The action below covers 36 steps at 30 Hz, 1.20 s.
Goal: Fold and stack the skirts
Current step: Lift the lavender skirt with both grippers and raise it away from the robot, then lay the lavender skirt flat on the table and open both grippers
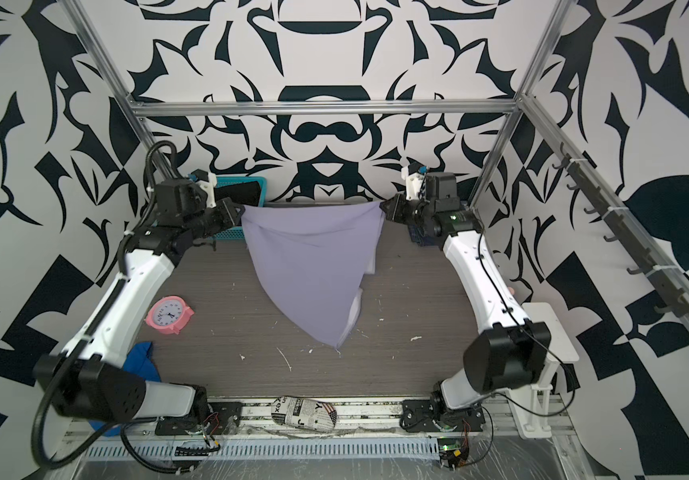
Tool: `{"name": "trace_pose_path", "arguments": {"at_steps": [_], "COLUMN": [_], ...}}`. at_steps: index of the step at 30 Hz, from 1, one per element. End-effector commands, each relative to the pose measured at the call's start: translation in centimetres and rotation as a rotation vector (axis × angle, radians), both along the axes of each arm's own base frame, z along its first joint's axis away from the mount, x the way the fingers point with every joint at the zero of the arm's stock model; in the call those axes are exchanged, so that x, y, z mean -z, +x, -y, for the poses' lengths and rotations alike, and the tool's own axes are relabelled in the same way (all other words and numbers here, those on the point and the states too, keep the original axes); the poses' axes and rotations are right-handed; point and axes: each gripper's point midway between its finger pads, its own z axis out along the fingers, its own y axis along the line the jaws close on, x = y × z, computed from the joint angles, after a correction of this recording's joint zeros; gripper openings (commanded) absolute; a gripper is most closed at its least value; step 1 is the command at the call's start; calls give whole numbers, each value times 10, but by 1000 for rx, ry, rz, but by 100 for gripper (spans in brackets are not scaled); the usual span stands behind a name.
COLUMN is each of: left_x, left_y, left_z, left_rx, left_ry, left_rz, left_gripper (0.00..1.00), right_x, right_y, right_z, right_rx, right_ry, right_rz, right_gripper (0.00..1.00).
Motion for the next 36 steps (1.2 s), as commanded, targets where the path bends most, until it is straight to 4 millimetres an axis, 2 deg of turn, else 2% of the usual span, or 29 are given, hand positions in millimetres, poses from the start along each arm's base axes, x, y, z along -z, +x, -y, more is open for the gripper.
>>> {"name": "trace_pose_path", "arguments": {"at_steps": [1, 3, 6, 7, 10, 12, 14, 16, 18, 19, 20, 21, 23, 24, 25, 27, 28, 29, 32, 33, 36], "left_x": [-88, -109, -131, -133, -123, -97, -59, -5, 53, 89, 123, 151, 187, 197, 200, 192, 186, 178, 163, 164, 180], "left_y": [33, 44, 44, 42, 30, 18, 4, -12, -35, -47, -61, -75, -104, -118, -128, -145, -150, -153, -152, -149, -131], "left_z": [12, 21, 31, 33, 34, 30, 22, 11, -2, -8, -14, -18, -23, -26, -31, -40, -47, -54, -54, -55, -44], "left_rx": [34, 49, 58, 62, 49, 38, 13, -31, -86, -103, -126, -145, -152, -163, -179, -207, -233, -266, -239, -243, -171], "left_ry": [-30, -32, -7, 2, 23, 28, 32, 41, 35, 36, 33, 21, 0, -6, -5, 8, 16, 23, 71, 90, 85], "left_rz": [266, 314, 382, 396, 427, 418, 389, 324, 254, 195, 135, 77, -12, -54, -77, -72, -57, -39, -13, -35, -160], "left_gripper": [0, 0, 0, 0, 0, 0, 0, 0, 21, 27, 37, 46, 49, 53, 55, 71, 79, 86, 94, 95, 96], "right_x": [-111, -133, -159, -164, -167, -159, -136, -96, -37, -6, 33, 73, 137, 161, 175, 181, 176, 169, 155, 152, 165], "right_y": [18, 28, 31, 29, 19, 6, -8, -27, -55, -67, -83, -100, -138, -158, -174, -196, -200, -199, -181, -174, -146], "right_z": [7, 10, 13, 13, 13, 13, 10, 6, -4, -8, -12, -13, -15, -14, -13, -11, -7, -4, 4, 4, 0], "right_rx": [3, 2, 1, -2, -12, -10, -19, -17, -36, -40, -46, -49, -76, -80, -83, -89, -78, -74, -59, -61, -65], "right_ry": [45, 48, 49, 47, 42, 56, 110, 151, 173, 174, 175, 176, 191, 190, 187, 170, 146, 118, 20, 6, -6], "right_rz": [300, 336, 388, 402, 426, 421, 386, 333, 257, 212, 146, 62, -114, -197, -251, -291, -275, -243, -169, -160, -213], "right_gripper": [0, 0, 0, 0, 0, 0, 0, 0, 0, 2, 11, 36, 45, 48, 54, 74, 89, 99, 99, 99, 98]}}
